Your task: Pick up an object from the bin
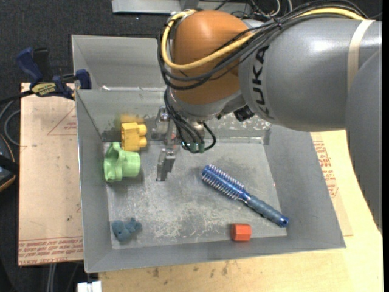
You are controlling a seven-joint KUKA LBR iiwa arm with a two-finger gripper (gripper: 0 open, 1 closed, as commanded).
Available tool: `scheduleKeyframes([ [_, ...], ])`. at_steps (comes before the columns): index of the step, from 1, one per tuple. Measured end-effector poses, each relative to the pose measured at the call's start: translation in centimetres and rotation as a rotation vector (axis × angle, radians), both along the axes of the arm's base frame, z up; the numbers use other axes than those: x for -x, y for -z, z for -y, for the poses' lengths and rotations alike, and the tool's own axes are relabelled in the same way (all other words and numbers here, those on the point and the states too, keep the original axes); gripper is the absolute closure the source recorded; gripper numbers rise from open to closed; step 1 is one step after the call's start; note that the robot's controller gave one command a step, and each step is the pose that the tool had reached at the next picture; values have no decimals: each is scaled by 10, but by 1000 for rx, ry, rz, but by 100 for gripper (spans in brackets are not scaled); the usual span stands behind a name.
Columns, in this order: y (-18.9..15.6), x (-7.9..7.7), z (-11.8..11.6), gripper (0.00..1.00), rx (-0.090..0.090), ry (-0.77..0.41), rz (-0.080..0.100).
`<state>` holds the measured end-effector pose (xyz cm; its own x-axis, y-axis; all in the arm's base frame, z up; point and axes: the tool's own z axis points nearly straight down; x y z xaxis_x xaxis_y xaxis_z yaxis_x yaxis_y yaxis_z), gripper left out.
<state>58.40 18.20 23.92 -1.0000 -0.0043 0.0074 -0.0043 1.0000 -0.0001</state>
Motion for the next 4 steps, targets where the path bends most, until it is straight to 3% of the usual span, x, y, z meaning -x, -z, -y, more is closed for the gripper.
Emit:
scheduleKeyframes([
  [1,114,-22,-20,0,-2,-187,6],
  [2,161,-22,-31,0,-3,29,11],
  [3,164,-38,-74,0,-4,3,14],
  [4,163,-39,-73,100,-7,8,18],
])
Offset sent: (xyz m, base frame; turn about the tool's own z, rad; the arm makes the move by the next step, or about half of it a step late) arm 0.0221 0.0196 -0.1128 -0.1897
